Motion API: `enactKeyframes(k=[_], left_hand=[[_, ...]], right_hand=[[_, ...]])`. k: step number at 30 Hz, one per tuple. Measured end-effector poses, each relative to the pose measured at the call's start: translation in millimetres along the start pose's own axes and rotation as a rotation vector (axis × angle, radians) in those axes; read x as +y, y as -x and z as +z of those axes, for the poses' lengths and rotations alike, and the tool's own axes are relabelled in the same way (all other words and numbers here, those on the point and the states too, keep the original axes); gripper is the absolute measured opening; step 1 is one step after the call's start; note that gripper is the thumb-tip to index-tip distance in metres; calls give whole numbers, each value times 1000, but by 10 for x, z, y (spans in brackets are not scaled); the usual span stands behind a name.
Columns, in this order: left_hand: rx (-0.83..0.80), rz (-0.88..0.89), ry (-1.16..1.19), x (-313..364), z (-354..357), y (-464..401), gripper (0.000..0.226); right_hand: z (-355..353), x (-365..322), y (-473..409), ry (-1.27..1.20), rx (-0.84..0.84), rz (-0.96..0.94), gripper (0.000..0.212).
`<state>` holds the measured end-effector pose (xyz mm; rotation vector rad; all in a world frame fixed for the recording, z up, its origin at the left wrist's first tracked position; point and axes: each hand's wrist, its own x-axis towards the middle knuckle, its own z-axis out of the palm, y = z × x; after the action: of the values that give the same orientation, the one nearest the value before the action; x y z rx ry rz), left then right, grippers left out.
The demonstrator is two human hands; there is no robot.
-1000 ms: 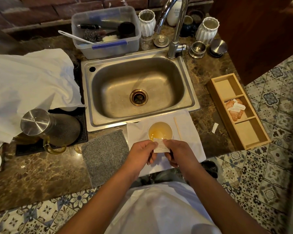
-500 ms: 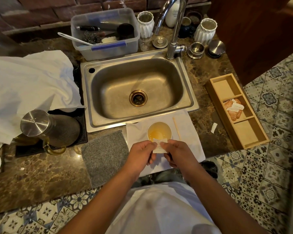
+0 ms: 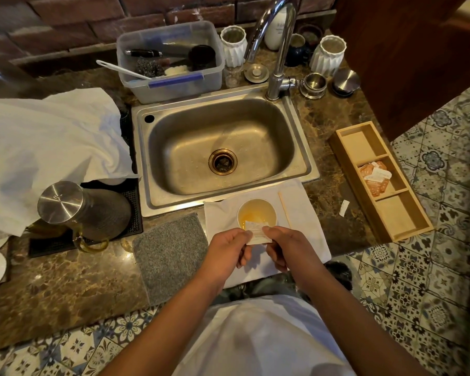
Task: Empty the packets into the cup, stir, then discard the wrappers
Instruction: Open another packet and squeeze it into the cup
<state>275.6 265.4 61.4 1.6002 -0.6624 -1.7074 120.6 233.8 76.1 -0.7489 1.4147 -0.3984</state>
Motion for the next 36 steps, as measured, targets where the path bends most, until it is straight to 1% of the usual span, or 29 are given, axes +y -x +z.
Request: enactKeyframes(k=[4, 8, 14, 18, 23, 30, 33, 36], left_hand=[[21, 26, -22, -14, -28, -1, 38], [33, 50, -14, -35, -72, 9, 22], [22, 74, -15, -62, -102, 23, 13], [18, 98, -36, -72, -104, 37, 12], [13, 153, -113, -33, -51, 19, 17], [-32, 166, -150, 37, 376, -155, 18], [-72, 165, -195, 90, 637, -282, 17], [-86, 146, -274, 112, 890, -444, 15]], right_hand=[[-35, 36, 38, -19, 13, -84, 28], [-49, 74, 44, 50, 41, -185, 21], [-58, 139, 41, 37, 61, -220, 13], [-63, 191, 52, 28, 61, -228, 14], [-158, 278, 84, 23, 67, -226, 21], [-598, 271, 57, -3, 154, -339, 17], [-848, 225, 13, -76, 187, -325, 16], [-1105, 216, -60, -147, 218, -261, 15]])
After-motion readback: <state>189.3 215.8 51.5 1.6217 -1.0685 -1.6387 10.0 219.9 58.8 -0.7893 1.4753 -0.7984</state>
